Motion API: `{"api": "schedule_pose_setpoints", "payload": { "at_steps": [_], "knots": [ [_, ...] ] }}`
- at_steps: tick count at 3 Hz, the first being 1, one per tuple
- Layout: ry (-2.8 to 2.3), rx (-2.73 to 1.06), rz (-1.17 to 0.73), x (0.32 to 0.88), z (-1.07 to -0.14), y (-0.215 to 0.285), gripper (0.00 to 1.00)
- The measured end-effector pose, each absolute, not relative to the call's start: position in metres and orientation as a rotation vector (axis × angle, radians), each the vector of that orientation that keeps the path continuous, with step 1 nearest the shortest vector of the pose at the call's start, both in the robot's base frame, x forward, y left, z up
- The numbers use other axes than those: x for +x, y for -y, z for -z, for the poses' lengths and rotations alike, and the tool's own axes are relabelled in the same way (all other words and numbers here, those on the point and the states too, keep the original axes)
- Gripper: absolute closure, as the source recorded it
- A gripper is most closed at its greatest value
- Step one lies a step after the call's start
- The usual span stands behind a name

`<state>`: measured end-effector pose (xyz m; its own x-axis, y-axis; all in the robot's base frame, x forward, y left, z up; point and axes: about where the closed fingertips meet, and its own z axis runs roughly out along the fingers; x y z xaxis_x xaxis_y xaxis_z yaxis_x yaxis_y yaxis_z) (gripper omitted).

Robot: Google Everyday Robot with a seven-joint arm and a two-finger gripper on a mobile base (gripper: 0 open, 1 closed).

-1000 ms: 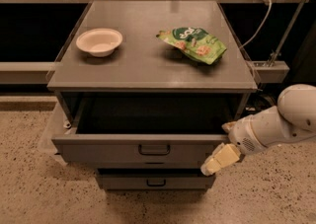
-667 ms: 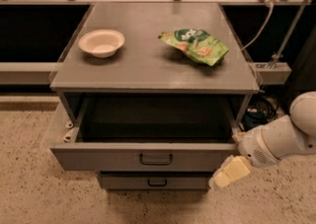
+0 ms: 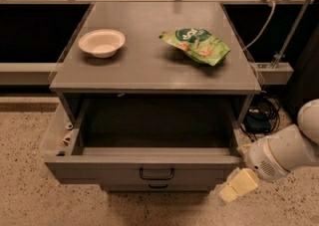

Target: Open top drawer

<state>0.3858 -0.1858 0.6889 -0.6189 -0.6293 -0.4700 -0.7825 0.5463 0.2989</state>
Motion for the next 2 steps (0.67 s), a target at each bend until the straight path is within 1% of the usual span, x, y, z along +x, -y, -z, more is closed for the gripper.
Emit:
{"api": "schedule_pose_setpoints", "payload": {
  "at_steps": [2],
  "knots": [
    [-2.427,-1.19,-0.667,0.394,-0.701,0.184,0.0]
  ]
}}
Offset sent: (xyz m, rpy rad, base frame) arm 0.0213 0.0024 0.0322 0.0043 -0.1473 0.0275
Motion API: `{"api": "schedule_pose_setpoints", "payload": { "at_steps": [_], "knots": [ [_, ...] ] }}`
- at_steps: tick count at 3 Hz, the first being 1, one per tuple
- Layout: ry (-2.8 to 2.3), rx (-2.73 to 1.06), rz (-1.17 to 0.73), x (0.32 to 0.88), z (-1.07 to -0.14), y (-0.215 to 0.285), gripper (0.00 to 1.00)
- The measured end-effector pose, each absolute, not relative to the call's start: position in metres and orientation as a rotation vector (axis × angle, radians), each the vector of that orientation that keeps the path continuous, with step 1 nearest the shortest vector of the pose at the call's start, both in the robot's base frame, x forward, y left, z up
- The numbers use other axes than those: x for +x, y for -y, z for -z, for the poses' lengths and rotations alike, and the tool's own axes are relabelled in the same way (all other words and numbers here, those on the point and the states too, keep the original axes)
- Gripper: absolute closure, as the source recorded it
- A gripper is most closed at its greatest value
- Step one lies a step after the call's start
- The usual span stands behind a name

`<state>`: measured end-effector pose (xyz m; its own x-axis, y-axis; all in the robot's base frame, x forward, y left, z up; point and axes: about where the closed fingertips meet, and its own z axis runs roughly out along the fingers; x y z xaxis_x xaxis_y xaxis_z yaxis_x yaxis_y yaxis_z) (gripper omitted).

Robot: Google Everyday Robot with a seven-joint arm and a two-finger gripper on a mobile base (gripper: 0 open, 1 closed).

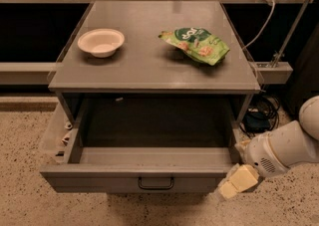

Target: Open top drawer

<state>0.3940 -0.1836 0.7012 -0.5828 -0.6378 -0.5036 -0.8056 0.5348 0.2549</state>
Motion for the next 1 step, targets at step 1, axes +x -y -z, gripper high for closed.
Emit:
{"api": "schedule_pose_setpoints", "payload": {
  "at_steps": [1],
  "knots": [
    [-2.427,-1.19,-0.667,0.394,-0.7012,0.1836,0.0]
  ]
}}
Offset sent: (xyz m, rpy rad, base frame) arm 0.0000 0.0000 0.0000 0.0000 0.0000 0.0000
